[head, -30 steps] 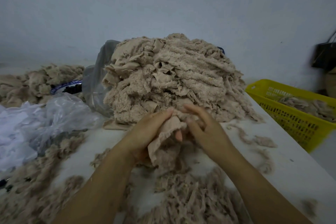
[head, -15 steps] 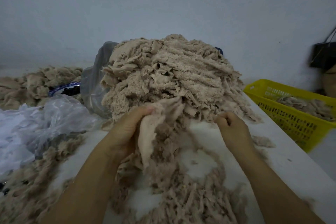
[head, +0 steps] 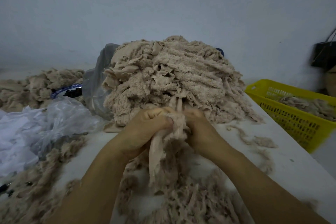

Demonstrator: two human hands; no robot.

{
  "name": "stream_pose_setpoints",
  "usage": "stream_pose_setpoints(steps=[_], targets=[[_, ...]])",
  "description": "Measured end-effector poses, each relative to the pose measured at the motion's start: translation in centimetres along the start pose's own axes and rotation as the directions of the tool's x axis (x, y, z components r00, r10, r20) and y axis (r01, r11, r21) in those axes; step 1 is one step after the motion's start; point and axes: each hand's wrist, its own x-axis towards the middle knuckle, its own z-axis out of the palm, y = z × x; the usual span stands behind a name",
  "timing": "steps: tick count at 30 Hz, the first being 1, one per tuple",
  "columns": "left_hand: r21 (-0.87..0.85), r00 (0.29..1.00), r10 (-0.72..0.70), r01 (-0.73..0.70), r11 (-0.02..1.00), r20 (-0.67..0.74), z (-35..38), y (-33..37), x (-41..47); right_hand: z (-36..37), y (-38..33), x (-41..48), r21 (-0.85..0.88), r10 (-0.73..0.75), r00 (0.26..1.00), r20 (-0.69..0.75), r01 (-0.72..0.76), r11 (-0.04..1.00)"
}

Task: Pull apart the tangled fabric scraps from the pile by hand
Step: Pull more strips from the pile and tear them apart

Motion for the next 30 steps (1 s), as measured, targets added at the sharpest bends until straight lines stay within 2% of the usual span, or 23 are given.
stream_pose_setpoints(steps=[2, 5, 6, 7, 8, 9, 10, 11, 12, 13, 15, 17, 18, 19, 22, 23, 25, 27, 28, 29, 30], targets=[[-0.210, 0.998, -0.016, 0.003, 0.978, -0.058, -0.1, 0.5, 0.0, 0.1, 1.1, -0.5, -0.040, 0.088, 0.995, 0.036, -0.087, 0.995], [-0.568, 0.982, -0.135, 0.039, 0.822, -0.129, -1.0, 0.4, 0.4, -0.4, 2.4, -1.7, 0.066, 0.191, 0.981, -0.036, -0.188, 0.980], [-0.645, 0.970, -0.187, 0.044, 0.763, -0.154, -1.2, 0.2, 0.7, -0.5, 2.6, -2.0, 0.102, 0.205, 0.978, -0.033, -0.200, 0.974], [-0.653, 0.944, -0.253, 0.056, 0.755, -0.211, -1.6, -0.4, 1.1, -0.5, 2.7, -2.0, 0.108, 0.202, 0.979, -0.020, -0.199, 0.974], [-0.562, 0.899, -0.309, 0.087, 0.822, -0.312, -1.8, -1.0, 1.5, -0.4, 2.7, -2.1, 0.106, 0.192, 0.981, -0.002, -0.191, 0.976], [-0.383, 0.839, -0.328, 0.158, 0.910, -0.433, -2.1, -2.0, 1.9, -0.1, 2.5, -2.1, 0.104, 0.186, 0.982, 0.015, -0.186, 0.977], [-0.166, 0.781, -0.309, 0.261, 0.951, -0.542, -2.3, -3.0, 2.1, 0.2, 2.4, -2.1, 0.103, 0.191, 0.981, 0.023, -0.192, 0.976], [0.041, 0.741, -0.262, 0.363, 0.931, -0.618, -2.7, -4.0, 2.2, 0.4, 2.3, -2.1, 0.102, 0.198, 0.980, 0.025, -0.200, 0.974], [0.214, 0.741, -0.218, 0.440, 0.872, -0.635, -3.1, -4.8, 2.2, 0.7, 2.3, -2.2, 0.099, 0.207, 0.978, 0.029, -0.209, 0.973], [0.364, 0.774, -0.198, 0.486, 0.795, -0.602, -3.4, -5.4, 2.2, 0.9, 2.4, -2.3, 0.092, 0.213, 0.976, 0.033, -0.215, 0.972], [0.603, 0.842, -0.254, 0.522, 0.603, -0.475, -3.5, -5.7, 2.0, 1.1, 2.6, -2.4, 0.087, 0.222, 0.975, 0.034, -0.224, 0.971], [0.792, 0.877, -0.313, 0.469, 0.390, -0.365, -3.3, -5.8, 2.1, 1.1, 2.6, -2.4, 0.078, 0.231, 0.973, 0.018, -0.232, 0.970], [0.843, 0.895, -0.306, 0.421, 0.336, -0.325, -2.9, -5.6, 2.1, 1.1, 2.5, -2.3, 0.079, 0.238, 0.971, 0.013, -0.238, 0.968], [0.859, 0.911, -0.279, 0.389, 0.332, -0.305, -2.6, -5.3, 2.1, 1.1, 2.4, -2.2, 0.089, 0.245, 0.969, 0.003, -0.245, 0.966], [0.820, 0.954, -0.103, 0.294, 0.491, -0.281, -2.0, -4.0, 1.8, 0.8, 2.0, -1.9, 0.057, 0.239, 0.970, -0.051, -0.236, 0.970], [0.794, 0.972, -0.059, 0.221, 0.567, -0.228, -1.6, -3.5, 1.7, 0.6, 1.9, -1.7, 0.026, 0.215, 0.973, -0.087, -0.213, 0.977], [0.682, 0.999, -0.030, 0.048, 0.730, -0.038, -0.2, -2.1, 1.1, -0.2, 1.5, -1.1, -0.031, 0.108, 0.987, -0.116, -0.112, 0.993], [0.574, 0.993, -0.034, -0.037, 0.818, 0.113, 1.2, -1.2, 0.8, -0.7, 0.9, -0.5, 0.050, -0.040, 0.996, -0.082, 0.045, 0.998], [0.539, 0.991, -0.011, -0.062, 0.840, 0.130, 1.6, -1.0, 0.7, -0.7, 0.8, -0.2, 0.119, -0.060, 0.996, -0.070, 0.068, 0.991], [0.496, 0.995, 0.026, -0.072, 0.865, 0.099, 1.8, -0.9, 0.6, -0.5, 1.0, 0.0, 0.167, -0.015, 0.997, -0.075, 0.027, 0.986], [0.429, 0.998, 0.054, -0.061, 0.901, 0.030, 1.8, -0.7, 0.4, -0.3, 1.5, 0.1, 0.141, 0.086, 0.990, -0.108, -0.070, 0.988]])
